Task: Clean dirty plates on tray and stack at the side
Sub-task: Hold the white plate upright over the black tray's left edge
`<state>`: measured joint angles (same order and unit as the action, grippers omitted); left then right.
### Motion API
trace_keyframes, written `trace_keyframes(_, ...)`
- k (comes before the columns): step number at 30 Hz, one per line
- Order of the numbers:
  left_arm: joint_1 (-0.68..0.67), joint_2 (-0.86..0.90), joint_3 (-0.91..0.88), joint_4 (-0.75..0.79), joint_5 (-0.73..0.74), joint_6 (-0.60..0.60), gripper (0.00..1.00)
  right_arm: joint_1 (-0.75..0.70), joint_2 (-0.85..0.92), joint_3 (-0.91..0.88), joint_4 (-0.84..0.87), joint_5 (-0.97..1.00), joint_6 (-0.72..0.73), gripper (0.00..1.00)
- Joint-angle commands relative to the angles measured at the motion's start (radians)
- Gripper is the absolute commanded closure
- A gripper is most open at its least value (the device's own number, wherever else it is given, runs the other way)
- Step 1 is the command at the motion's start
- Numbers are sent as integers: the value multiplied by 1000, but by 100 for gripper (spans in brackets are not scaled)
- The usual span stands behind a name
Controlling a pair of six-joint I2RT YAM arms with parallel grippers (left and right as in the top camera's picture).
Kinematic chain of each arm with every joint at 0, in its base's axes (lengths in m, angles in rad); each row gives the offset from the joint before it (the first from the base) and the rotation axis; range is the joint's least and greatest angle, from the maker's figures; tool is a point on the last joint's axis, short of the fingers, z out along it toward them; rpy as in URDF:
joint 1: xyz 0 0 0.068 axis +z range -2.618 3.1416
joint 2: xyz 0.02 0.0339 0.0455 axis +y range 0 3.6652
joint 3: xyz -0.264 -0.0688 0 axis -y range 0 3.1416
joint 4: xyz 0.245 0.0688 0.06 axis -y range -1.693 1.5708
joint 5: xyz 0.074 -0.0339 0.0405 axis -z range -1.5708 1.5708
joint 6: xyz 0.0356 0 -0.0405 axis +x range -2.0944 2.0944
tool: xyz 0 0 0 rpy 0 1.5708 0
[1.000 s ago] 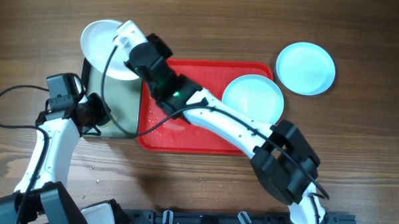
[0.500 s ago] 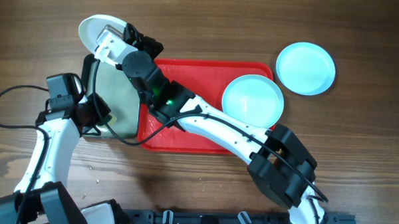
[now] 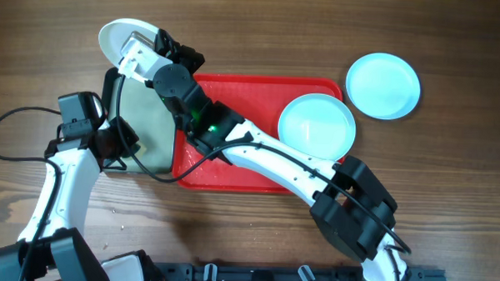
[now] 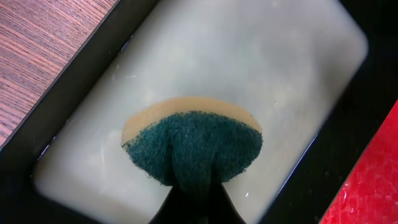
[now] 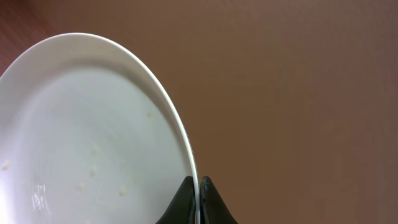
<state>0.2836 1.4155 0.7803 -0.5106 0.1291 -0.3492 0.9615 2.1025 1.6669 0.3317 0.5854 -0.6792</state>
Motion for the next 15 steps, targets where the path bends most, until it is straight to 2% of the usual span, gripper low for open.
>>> trace_keyframes(1,5,4,-8,6,12,-2,96,6,4,20,12,20,19,96)
trace_keyframes(15,5,4,-8,7,13,-2,96,6,4,20,-7,19,69,96)
